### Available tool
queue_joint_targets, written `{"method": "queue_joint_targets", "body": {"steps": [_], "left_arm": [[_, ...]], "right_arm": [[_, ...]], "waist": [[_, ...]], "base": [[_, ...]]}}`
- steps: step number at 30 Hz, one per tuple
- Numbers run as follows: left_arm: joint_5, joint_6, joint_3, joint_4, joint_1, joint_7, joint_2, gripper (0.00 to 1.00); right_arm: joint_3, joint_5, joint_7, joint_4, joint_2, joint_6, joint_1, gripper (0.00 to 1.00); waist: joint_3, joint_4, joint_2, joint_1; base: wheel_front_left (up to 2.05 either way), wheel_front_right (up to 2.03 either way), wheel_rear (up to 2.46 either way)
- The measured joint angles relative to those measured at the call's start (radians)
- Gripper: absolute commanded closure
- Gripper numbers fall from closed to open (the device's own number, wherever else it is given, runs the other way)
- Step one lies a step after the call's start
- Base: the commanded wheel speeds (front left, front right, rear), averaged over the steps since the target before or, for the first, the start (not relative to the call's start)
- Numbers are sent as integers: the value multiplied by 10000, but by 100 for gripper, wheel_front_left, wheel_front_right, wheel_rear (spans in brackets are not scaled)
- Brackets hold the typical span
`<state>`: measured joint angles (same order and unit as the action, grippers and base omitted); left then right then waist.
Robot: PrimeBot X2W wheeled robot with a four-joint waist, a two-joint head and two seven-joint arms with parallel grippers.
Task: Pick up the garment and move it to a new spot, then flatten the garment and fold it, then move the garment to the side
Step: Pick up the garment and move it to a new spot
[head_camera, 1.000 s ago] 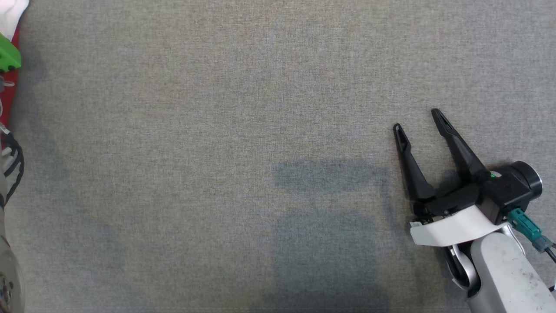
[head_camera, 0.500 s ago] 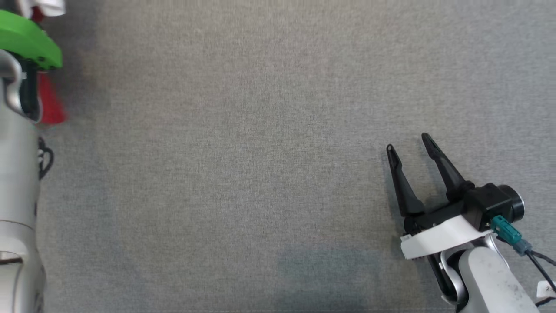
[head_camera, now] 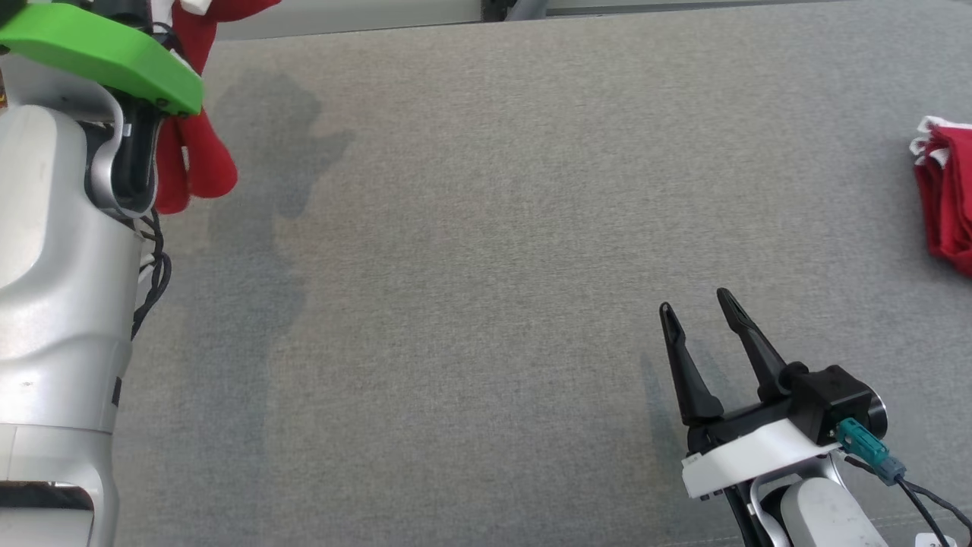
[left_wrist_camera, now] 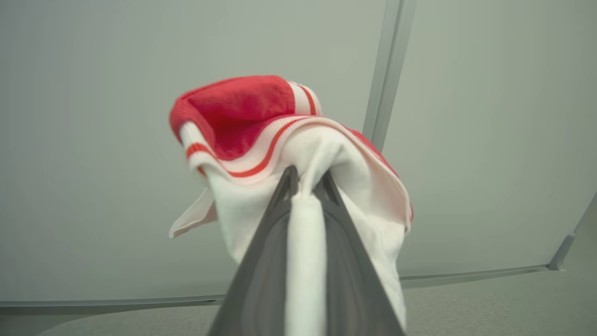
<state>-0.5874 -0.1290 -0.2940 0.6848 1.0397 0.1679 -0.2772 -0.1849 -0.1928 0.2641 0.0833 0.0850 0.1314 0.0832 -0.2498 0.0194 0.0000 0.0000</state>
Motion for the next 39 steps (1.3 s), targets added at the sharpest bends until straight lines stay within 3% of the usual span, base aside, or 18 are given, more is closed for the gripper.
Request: {"method": "queue_joint_targets", "body": {"steps": [9,18,28,34,35,36,37,39], "left_arm": [[-803,75,-119,-1603,-856,-541,491,100],[-554,598,-779,-2136,-2198,-587,1106,100],[-520,836,-1354,-932,-4218,424,1835,100],[-844,209,-2178,217,-4851,811,2213,100],[-886,142,-2399,326,-4901,819,2245,92],[-1020,111,-2546,412,-4977,869,2268,51],[-1177,88,-2688,433,-5056,890,2280,0],[-1689,71,-2953,205,-5179,911,2265,0]], "right_arm": [[140,-6,-2,-15,-94,0,-272,0],[357,-6,0,-125,-104,0,-571,0],[290,-82,0,-171,-226,0,-580,0],[148,-100,0,-84,-230,0,-519,0],[125,-100,0,-58,-201,0,-523,0],[105,-100,-2,-29,-169,0,-531,0],[82,-100,0,-13,-146,0,-539,0],[52,-102,-2,15,-127,0,-566,0]], "waist": [[619,1333,0,0],[1082,2487,0,0],[822,2912,0,0],[642,2775,0,0],[646,2716,1,0],[662,2651,0,0],[690,2579,1,0],[783,2419,0,0]], "base": [[0,0,0],[0,0,0],[0,0,0],[0,0,0],[0,0,0],[0,0,0],[0,0,0],[0,0,0]]}}
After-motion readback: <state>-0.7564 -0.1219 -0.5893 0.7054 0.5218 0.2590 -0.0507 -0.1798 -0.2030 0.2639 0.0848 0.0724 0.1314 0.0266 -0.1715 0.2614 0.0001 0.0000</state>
